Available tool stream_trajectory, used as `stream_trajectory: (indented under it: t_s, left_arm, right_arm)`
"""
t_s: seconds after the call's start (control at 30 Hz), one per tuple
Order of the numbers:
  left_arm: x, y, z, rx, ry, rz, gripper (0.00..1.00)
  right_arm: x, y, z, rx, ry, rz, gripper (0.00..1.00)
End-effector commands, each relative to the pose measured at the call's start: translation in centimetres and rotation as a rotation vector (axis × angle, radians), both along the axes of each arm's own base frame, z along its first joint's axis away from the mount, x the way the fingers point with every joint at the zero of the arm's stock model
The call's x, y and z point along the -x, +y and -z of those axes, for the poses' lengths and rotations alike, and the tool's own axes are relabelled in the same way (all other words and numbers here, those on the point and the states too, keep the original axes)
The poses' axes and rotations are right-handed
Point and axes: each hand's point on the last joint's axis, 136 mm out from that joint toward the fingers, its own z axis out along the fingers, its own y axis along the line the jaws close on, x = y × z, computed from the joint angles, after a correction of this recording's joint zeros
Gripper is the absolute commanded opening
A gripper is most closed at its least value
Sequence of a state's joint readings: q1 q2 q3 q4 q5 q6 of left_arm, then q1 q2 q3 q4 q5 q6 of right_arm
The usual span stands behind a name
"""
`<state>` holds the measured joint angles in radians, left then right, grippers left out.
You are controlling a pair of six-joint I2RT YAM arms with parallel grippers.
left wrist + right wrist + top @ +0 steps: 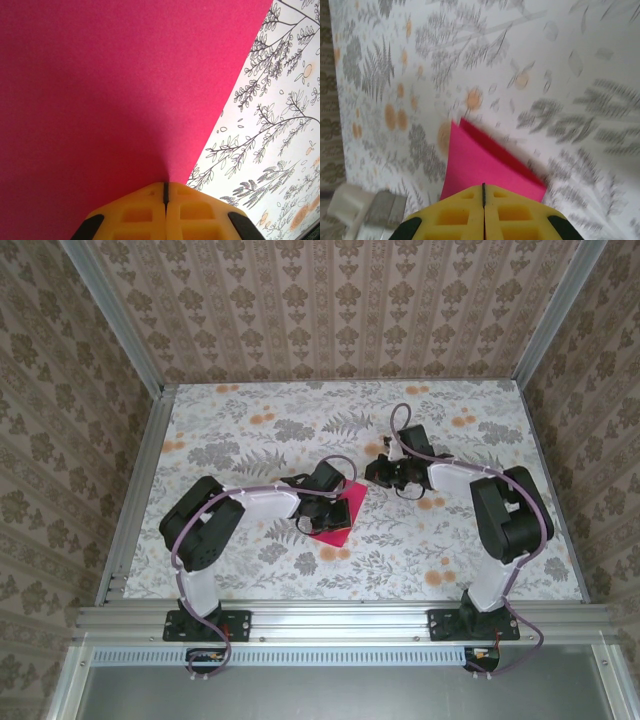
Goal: Fold a paper plane with a square sheet of paper (pick it up from the middle)
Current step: Fold the square sheet of paper in half at the center of the table.
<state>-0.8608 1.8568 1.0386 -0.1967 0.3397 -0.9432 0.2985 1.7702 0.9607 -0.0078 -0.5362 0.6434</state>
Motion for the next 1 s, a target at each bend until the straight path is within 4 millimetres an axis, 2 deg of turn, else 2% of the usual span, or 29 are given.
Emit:
stream_trajectory:
  t_s: [0.0, 0.23, 0.67, 0.8, 0.87, 0.97]
  left_arm:
    - [2.3, 2.6, 3.2, -0.136, 0.070, -0.008, 0.06]
    - [2.5, 2.1, 3.5, -0.129, 0.070, -0.005, 0.06]
    - [2.4, 2.4, 2.8, -0.140, 0.054, -0.008, 0.06]
    - [2.1, 2.0, 2.1, -0.126, 0.040, -0.008, 0.06]
    - [1.7, 1.5, 1.1, -0.096, 0.020, -0.008, 0.07]
    - [1.4, 1.1, -0.1, -0.068, -0.005, -0.006, 0.07]
  right_arm:
    - [3.0, 2.1, 0.0, -0.069, 0.059, -0.043, 0.08]
    - [6.0, 5.3, 2.0, -0.052, 0.113, -0.112, 0.08]
    - [6.1, 5.1, 5.5, -0.002, 0.175, -0.091, 0.06]
    - [6.2, 4.5, 6.0, 0.012, 0.180, -0.083, 0.06]
    - [6.2, 4.4, 6.2, 0.012, 0.184, -0.081, 0.06]
    - [6.1, 4.7, 5.3, -0.025, 0.179, -0.090, 0.06]
